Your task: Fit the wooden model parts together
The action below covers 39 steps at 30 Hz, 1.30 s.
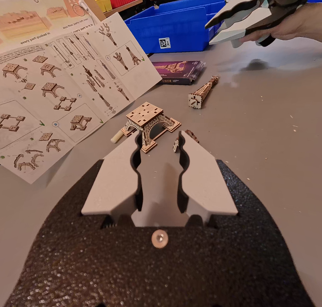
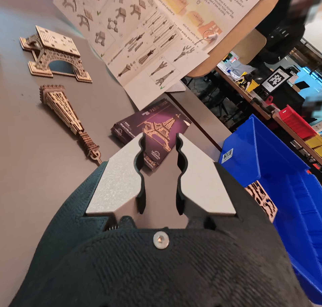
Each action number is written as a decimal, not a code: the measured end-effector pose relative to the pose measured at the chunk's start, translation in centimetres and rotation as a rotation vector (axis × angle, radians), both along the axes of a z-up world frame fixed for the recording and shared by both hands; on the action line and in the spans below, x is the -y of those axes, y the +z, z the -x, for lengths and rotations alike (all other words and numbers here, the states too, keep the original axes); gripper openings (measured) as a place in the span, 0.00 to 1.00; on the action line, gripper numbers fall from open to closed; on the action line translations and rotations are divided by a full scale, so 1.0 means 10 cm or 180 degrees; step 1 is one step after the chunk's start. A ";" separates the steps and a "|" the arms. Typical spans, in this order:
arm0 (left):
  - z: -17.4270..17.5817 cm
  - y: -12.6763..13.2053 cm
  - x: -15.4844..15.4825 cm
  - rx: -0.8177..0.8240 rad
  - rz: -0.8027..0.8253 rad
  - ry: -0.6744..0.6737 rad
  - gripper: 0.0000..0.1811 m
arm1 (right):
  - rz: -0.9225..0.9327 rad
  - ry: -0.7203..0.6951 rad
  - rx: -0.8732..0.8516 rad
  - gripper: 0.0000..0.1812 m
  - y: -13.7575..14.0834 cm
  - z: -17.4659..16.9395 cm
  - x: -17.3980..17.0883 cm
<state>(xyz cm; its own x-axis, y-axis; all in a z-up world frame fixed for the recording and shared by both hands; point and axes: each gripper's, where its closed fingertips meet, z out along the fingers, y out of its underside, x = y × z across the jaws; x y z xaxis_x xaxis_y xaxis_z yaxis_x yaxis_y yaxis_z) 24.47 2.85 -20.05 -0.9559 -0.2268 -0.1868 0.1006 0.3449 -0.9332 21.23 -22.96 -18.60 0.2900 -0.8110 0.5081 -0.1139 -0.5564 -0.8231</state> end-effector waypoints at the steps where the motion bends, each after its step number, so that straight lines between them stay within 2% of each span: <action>1: 0.01 0.00 0.00 0.0012 0.0007 -0.0012 0.22 | -0.0070 0.0067 0.0010 0.20 0.02 0.01 -0.04; 6: 0.09 0.00 0.00 0.0029 -0.0004 -0.0195 0.20 | -0.0350 0.0625 -0.0089 0.25 0.02 0.08 -0.41; 10: 0.23 -0.08 -0.02 -0.0090 -0.0158 -0.0490 0.20 | -0.0289 0.1187 -0.0448 0.25 -0.13 0.20 -0.89; 15: 0.28 -0.12 -0.02 -0.0158 -0.0245 -0.0613 0.24 | -0.0624 0.1667 -0.0778 0.23 -0.17 0.32 -1.55; 18: 0.27 -0.18 -0.05 -0.0177 -0.0375 -0.0606 0.23 | -0.0752 0.1732 -0.0976 0.25 -0.23 0.30 -1.91; 23: 0.19 -0.33 -0.08 -0.0103 -0.0705 -0.0505 0.23 | -0.0852 0.1542 -0.1317 0.30 -0.37 0.13 -2.30; 31: 0.07 -0.39 -0.10 -0.0126 -0.0838 -0.0236 0.18 | -0.0947 0.1475 -0.1693 0.30 -0.51 0.00 -2.49; 34: 0.03 -0.41 -0.12 -0.0149 -0.0871 -0.0137 0.17 | -0.1028 0.1493 -0.1710 0.25 -0.50 0.01 -2.54; 39: -0.03 -0.40 -0.15 -0.0163 -0.0844 -0.0024 0.16 | -0.0800 0.1360 -0.1752 0.25 -0.60 -0.05 -2.56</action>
